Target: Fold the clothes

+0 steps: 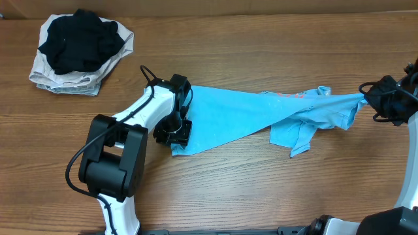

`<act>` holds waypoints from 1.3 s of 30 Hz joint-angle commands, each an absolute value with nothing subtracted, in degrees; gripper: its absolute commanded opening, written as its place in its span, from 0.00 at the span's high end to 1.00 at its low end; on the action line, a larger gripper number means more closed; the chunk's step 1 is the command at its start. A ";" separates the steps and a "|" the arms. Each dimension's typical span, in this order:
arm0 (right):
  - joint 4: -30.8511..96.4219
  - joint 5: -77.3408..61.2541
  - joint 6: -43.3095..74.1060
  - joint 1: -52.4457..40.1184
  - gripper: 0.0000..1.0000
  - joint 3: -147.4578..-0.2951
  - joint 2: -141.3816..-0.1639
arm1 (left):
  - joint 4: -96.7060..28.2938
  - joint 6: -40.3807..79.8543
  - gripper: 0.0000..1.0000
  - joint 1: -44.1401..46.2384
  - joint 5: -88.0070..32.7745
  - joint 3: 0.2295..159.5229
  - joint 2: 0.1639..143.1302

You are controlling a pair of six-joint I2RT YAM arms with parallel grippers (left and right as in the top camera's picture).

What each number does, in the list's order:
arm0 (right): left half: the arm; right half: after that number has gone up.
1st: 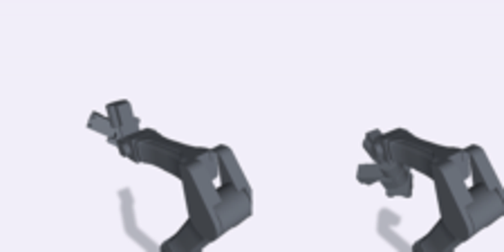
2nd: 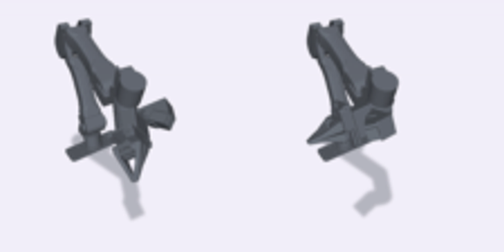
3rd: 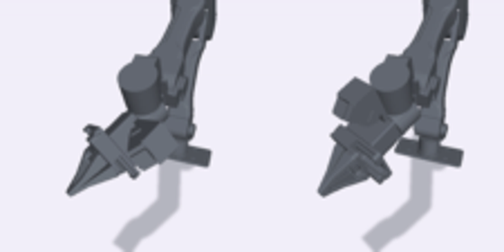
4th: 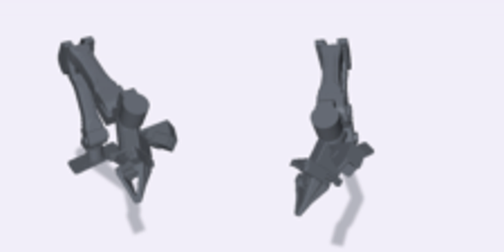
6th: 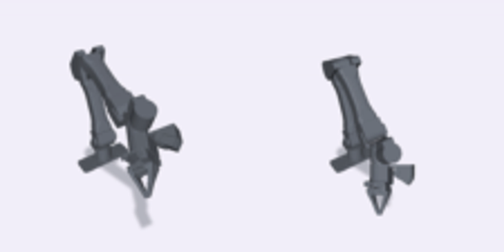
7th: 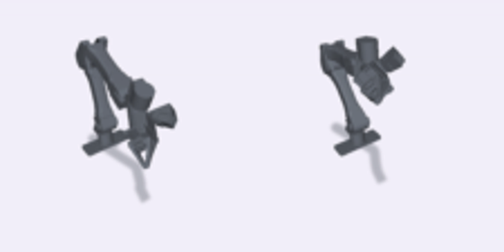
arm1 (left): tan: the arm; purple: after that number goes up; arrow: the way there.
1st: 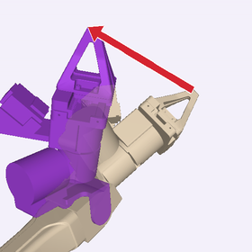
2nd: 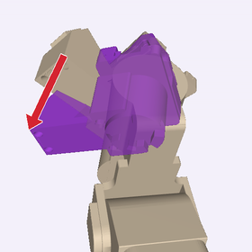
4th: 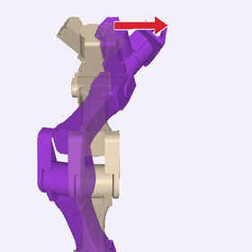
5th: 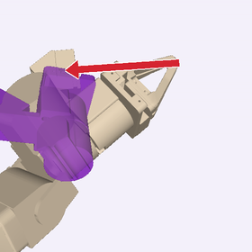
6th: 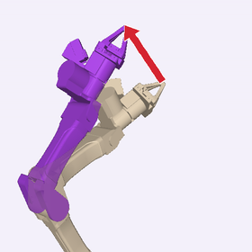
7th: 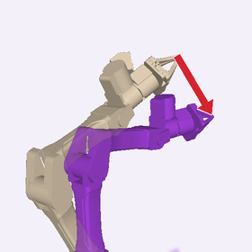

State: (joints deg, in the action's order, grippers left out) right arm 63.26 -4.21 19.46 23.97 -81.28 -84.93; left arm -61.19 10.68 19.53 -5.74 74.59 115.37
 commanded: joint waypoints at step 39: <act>90.96 -7.75 13.43 33.41 0.96 -127.46 -74.46 | -96.73 10.96 0.96 5.15 -0.89 176.77 106.69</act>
